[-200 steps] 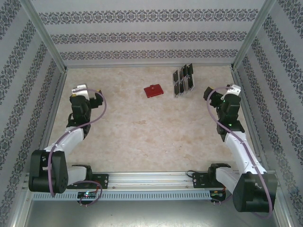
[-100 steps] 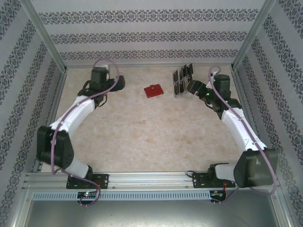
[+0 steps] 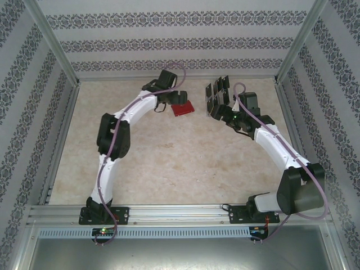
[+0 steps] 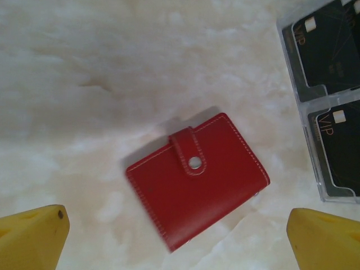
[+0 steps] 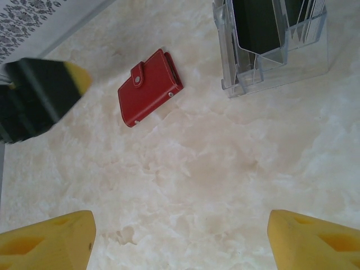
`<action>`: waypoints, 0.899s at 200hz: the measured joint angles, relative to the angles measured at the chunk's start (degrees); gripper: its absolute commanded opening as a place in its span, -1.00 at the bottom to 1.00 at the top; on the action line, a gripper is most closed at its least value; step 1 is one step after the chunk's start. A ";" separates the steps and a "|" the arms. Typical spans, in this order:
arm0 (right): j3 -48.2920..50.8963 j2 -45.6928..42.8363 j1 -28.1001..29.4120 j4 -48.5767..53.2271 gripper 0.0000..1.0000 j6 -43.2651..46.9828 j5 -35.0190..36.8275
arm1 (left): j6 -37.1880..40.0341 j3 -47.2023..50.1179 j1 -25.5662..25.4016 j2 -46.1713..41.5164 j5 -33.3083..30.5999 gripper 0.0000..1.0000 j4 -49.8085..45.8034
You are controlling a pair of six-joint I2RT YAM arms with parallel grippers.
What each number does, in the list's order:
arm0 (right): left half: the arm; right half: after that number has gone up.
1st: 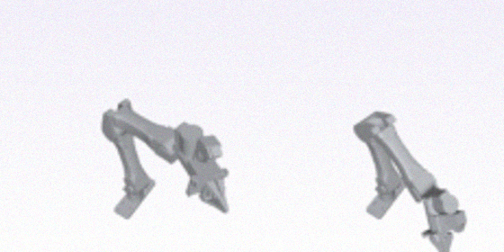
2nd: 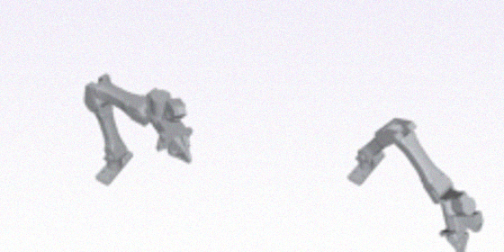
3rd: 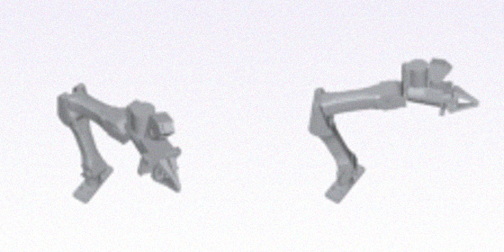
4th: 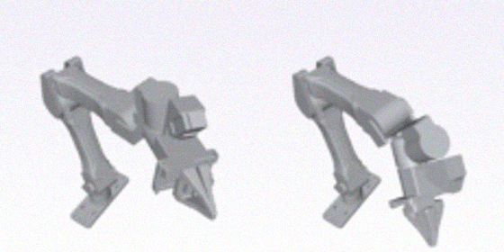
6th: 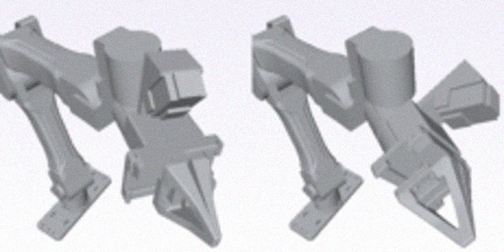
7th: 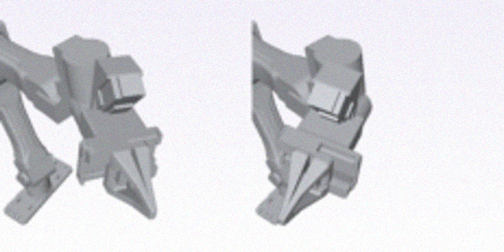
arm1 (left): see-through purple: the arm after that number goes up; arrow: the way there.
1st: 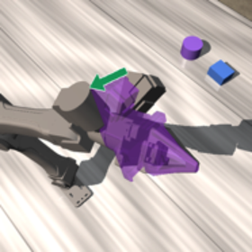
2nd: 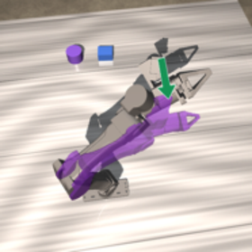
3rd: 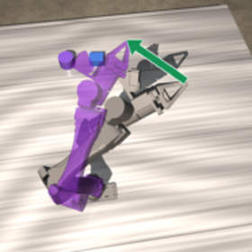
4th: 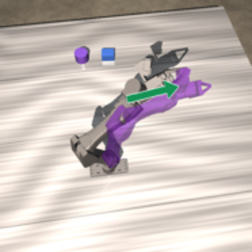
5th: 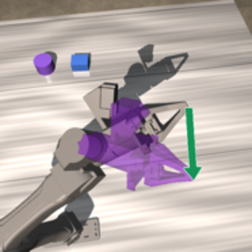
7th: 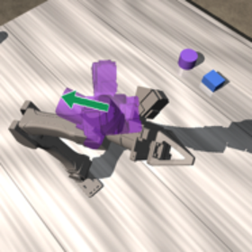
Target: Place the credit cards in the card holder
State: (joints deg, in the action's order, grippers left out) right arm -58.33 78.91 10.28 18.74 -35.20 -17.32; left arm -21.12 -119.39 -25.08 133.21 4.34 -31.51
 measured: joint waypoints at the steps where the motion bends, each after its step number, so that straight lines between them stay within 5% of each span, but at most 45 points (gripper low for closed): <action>1: 0.02 0.00 0.00 -0.02 0.62 0.00 0.00 | 0.00 -0.50 -0.11 0.55 -0.02 1.00 -0.07; 60: 3.04 -0.61 0.00 0.55 0.64 0.48 0.09 | -0.07 -22.01 -2.62 17.53 -2.19 1.00 -6.23; 180: 3.50 -5.38 0.00 1.90 0.65 0.81 0.07 | 5.09 -23.78 -4.26 20.06 -8.92 1.00 -11.67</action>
State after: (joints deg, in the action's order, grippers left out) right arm -54.83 73.54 10.28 20.64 -34.39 -17.26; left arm -16.03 -143.17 -29.34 153.27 -4.58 -43.18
